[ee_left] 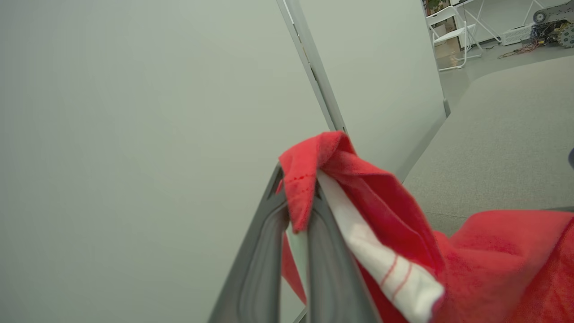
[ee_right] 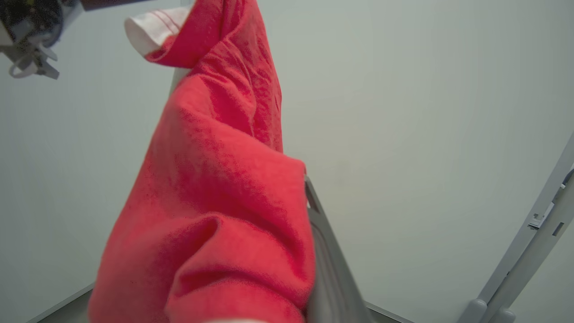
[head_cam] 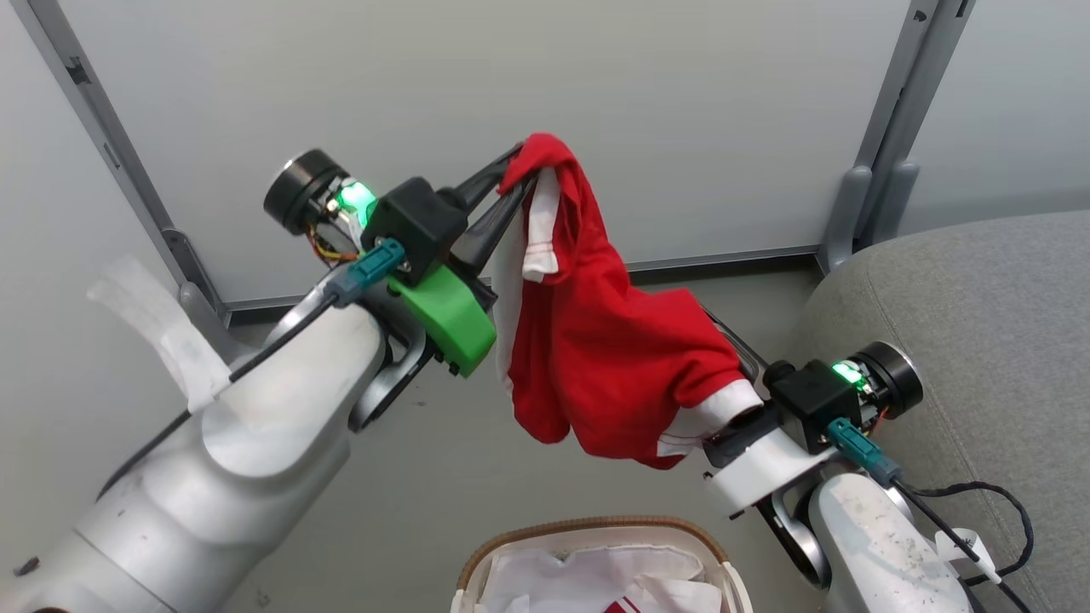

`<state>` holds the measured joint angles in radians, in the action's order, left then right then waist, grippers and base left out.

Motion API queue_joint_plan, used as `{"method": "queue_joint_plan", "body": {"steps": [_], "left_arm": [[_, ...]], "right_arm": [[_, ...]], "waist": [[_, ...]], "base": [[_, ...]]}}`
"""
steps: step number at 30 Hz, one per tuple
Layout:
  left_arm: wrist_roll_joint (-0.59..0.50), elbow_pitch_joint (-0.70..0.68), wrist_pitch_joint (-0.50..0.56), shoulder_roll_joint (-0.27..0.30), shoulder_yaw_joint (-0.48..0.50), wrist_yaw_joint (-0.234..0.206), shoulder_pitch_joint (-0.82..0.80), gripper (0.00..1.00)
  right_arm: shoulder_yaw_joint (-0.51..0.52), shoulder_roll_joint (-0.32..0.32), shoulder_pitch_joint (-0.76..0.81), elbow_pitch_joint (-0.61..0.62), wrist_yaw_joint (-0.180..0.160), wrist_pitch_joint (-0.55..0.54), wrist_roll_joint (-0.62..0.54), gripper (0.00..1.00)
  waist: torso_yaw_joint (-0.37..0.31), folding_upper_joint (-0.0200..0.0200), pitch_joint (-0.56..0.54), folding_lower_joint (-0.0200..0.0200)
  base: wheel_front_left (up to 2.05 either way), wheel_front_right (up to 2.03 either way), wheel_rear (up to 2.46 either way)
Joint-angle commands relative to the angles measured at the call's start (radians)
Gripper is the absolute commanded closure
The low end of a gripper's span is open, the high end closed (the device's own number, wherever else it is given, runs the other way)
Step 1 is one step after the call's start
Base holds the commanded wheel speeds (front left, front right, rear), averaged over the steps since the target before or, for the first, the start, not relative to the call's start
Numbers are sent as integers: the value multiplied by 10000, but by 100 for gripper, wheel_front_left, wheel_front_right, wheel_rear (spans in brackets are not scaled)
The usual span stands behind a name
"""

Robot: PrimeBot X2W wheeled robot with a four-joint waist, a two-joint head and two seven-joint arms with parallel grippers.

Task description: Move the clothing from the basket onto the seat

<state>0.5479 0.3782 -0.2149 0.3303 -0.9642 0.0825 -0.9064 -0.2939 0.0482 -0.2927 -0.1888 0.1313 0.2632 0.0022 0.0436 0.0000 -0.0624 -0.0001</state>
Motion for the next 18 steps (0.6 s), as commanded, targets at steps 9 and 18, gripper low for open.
{"method": "queue_joint_plan", "body": {"steps": [9,18], "left_arm": [[386,365,-517,-325,525,-528,2268,0],[-20,-240,-508,-817,1940,-422,4670,0]], "right_arm": [[432,39,152,166,-10,23,-8,100],[949,39,277,222,-10,23,-141,100]], "waist": [[-54,0,148,1],[-7,0,330,1]], "base": [[0,0,0],[0,0,0]]}}
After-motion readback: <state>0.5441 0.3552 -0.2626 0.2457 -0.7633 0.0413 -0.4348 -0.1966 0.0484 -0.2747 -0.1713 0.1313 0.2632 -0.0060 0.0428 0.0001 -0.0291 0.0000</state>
